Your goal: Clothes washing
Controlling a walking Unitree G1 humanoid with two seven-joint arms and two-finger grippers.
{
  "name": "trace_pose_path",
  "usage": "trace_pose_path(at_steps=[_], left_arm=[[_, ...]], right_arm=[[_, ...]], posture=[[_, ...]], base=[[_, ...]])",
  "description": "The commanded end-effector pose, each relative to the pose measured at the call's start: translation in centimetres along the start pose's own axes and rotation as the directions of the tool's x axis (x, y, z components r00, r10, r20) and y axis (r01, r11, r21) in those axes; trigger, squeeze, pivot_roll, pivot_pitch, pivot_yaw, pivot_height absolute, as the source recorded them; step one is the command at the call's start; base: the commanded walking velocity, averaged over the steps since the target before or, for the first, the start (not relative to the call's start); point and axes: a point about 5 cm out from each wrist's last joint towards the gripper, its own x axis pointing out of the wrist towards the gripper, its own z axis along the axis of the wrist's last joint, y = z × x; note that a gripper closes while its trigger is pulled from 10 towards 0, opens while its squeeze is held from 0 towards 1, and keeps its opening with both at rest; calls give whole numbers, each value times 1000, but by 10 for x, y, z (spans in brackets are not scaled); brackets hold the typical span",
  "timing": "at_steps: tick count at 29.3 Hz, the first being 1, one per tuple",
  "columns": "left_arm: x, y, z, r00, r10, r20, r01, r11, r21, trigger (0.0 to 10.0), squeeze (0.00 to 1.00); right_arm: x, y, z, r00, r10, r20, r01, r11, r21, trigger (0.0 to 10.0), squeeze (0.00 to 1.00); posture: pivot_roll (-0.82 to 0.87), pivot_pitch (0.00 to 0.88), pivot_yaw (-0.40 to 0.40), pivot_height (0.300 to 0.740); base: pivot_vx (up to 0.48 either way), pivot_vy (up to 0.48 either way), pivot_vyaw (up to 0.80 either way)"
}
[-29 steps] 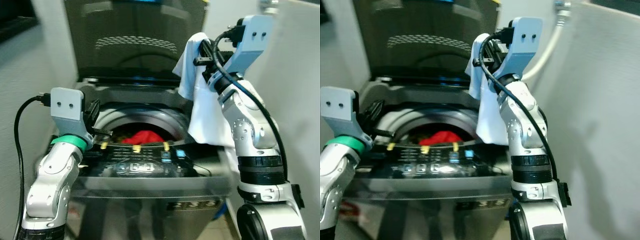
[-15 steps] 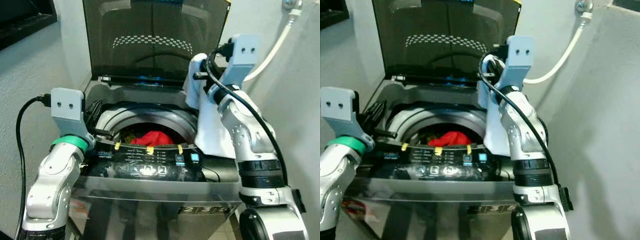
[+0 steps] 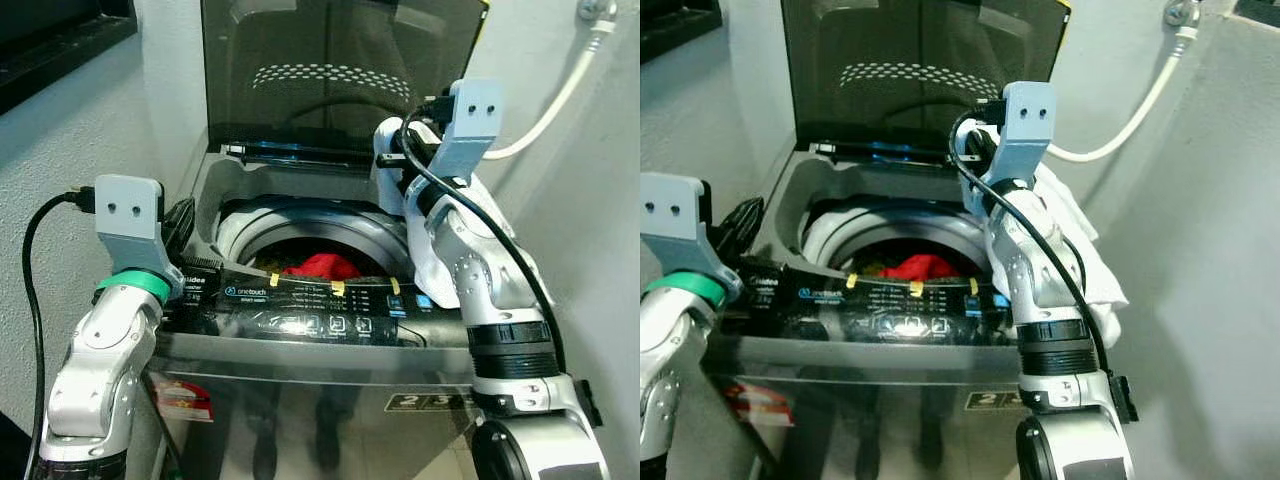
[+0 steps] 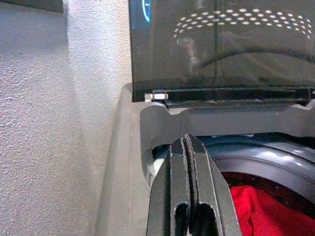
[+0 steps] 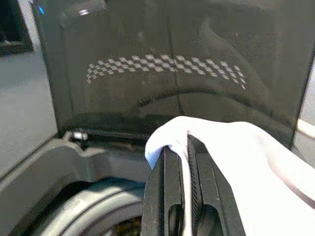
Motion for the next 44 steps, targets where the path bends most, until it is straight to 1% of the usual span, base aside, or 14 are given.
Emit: trace_pose_path(at_steps=[1,5,11,19,31,33,34,36,37,38,40,41,43,44], left_arm=[[-1,-1,-4,999,-4,-33,5,1000,25,10000,0],[-1,0,-8,998,7,-68,-3,999,53,10000,0],[-1,0,-9,997,17,-74,-15,999,29,10000,0],[-1,1,-10,996,41,-75,-42,999,-22,10000,0],[-5,1,-11,996,49,-75,-50,999,-11,10000,0],[-4,2,-11,996,50,-75,-51,999,-6,10000,0],[-3,2,-11,996,52,-72,-52,999,3,10000,0],[-3,2,-11,996,52,-72,-52,999,3,10000,0],[-2,1,-11,996,51,-70,-50,999,13,10000,0],[-2,0,-10,997,50,-66,-48,999,25,10000,0],[-2,0,-10,997,50,-66,-48,999,25,10000,0],[-4,1,-10,996,56,-63,-53,998,37,10000,0],[-4,1,-10,996,56,-63,-53,998,37,10000,0],[-6,3,-9,996,65,-62,-63,997,40,10000,0]], right_arm=[[5,-1,4,1000,-1,17,1,1000,6,10000,0],[7,-1,3,1000,2,7,-2,1000,-1,10000,0],[6,0,2,1000,7,4,-7,1000,-1,10000,0],[6,3,3,1000,20,3,-20,1000,-1,10000,0],[11,15,8,995,96,8,-96,995,23,10000,0],[16,25,9,989,147,-9,-147,989,8,10000,0],[36,57,35,964,260,45,-262,965,30,10000,0],[36,57,35,964,260,45,-262,965,30,10000,0],[50,83,78,928,329,176,-347,934,86,10000,0],[56,89,132,888,291,356,-396,878,269,10000,0],[56,89,132,888,291,356,-396,878,269,10000,0],[56,83,168,859,205,470,-424,799,427,10000,0],[56,83,168,859,205,470,-424,799,427,10000,0],[56,71,180,856,129,501,-418,744,521,10000,0]], posture=[[44,37,-28,740],[43,39,-28,740],[39,41,-29,740],[37,42,-37,740],[33,42,-42,740],[22,45,-36,740],[13,46,-25,740],[13,46,-25,740],[23,44,-28,740],[45,45,-49,740],[45,45,-49,740],[53,46,-57,740],[53,46,-57,740],[55,46,-60,740]], base=[[0,0,0],[0,-120,0],[0,-480,0],[0,0,0],[0,0,0],[0,0,0],[0,0,0],[0,0,0],[0,0,0],[0,0,0],[0,0,0],[0,0,0],[0,0,0],[0,0,0]])
